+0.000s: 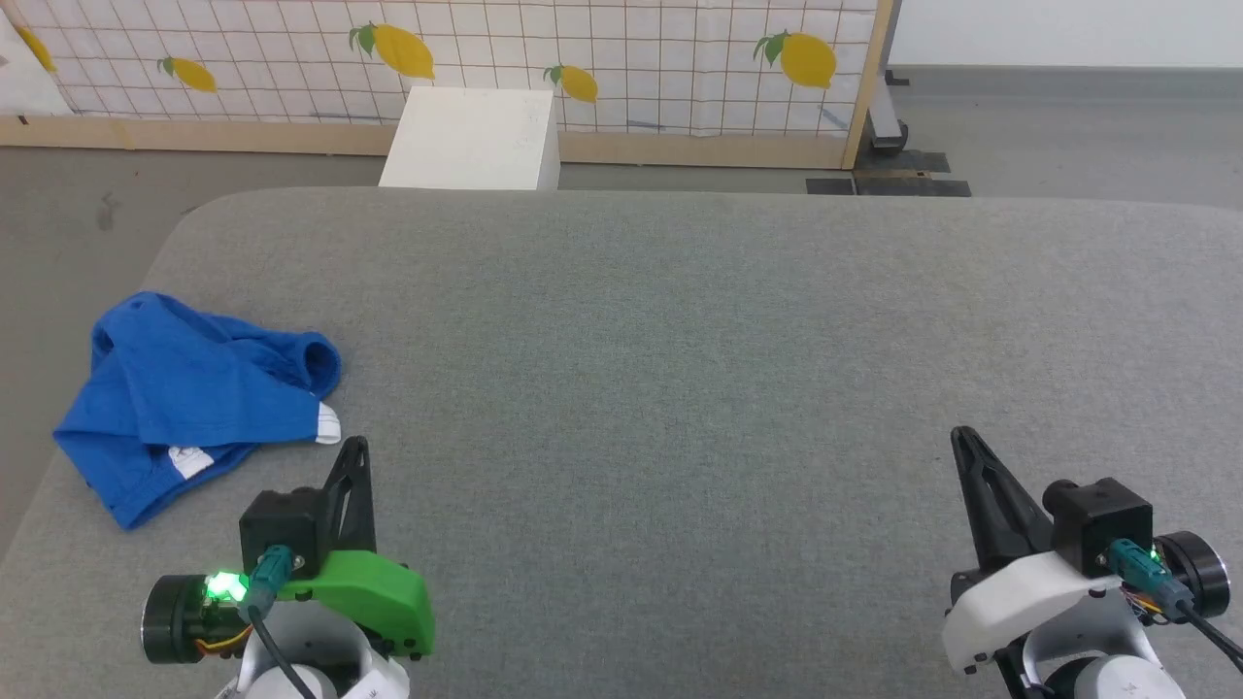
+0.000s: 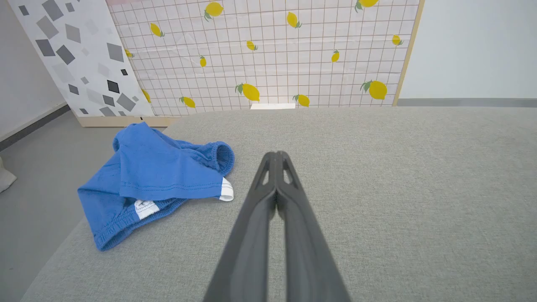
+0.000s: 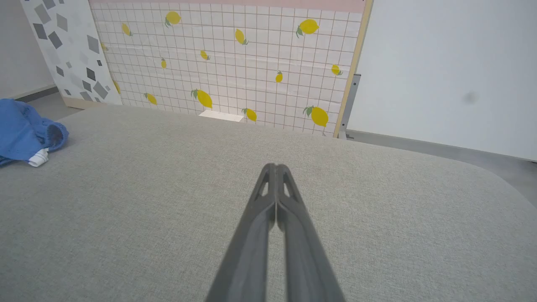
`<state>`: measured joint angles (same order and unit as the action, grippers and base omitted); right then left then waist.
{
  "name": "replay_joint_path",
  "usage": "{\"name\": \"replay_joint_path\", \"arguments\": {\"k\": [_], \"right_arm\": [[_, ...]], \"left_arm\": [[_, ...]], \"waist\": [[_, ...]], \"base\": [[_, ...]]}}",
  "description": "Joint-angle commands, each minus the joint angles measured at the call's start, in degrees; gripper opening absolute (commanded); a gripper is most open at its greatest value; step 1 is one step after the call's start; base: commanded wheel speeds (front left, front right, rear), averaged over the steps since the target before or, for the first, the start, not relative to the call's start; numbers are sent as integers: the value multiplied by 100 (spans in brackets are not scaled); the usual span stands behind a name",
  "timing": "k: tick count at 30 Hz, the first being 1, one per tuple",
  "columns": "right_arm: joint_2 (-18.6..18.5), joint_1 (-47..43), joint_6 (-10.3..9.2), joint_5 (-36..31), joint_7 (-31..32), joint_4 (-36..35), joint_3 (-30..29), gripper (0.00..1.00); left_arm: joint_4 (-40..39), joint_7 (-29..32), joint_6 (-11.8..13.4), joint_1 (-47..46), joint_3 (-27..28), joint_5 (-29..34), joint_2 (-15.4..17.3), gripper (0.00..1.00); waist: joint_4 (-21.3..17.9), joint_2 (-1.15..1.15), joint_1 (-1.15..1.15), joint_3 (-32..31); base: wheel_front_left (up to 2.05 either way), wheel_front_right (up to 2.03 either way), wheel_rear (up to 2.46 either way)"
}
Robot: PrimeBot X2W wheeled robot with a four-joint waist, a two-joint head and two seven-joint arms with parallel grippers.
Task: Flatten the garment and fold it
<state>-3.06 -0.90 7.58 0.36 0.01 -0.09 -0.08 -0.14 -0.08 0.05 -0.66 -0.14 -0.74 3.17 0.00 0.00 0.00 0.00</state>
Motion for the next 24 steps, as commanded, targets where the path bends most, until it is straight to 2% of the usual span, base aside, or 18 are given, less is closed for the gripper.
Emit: {"name": "replay_joint_path", "arguments": {"k": [1,12,13,24], "right_arm": [[18,90,-9,-36,-1,9,8,0],[18,90,-9,-36,-1,9,8,0],[-1,-1,0,2,0,0,-2,100],[-7,7,-1,2,-7,1,-13,100]], "left_arm": [[14,8,-5,66,14,74,-29,0],[14,8,-5,66,14,74,-29,0],[0,0,0,0,-2,-2,1,100],[5,2,3,-3,-16,-24,2,100]], "waist": [[0,0,0,0],[0,0,0,0],[0,0,0,0],[1,0,0,-1]], "base": [[0,0,0],[0,0,0],[0,0,0],[0,0,0]]}}
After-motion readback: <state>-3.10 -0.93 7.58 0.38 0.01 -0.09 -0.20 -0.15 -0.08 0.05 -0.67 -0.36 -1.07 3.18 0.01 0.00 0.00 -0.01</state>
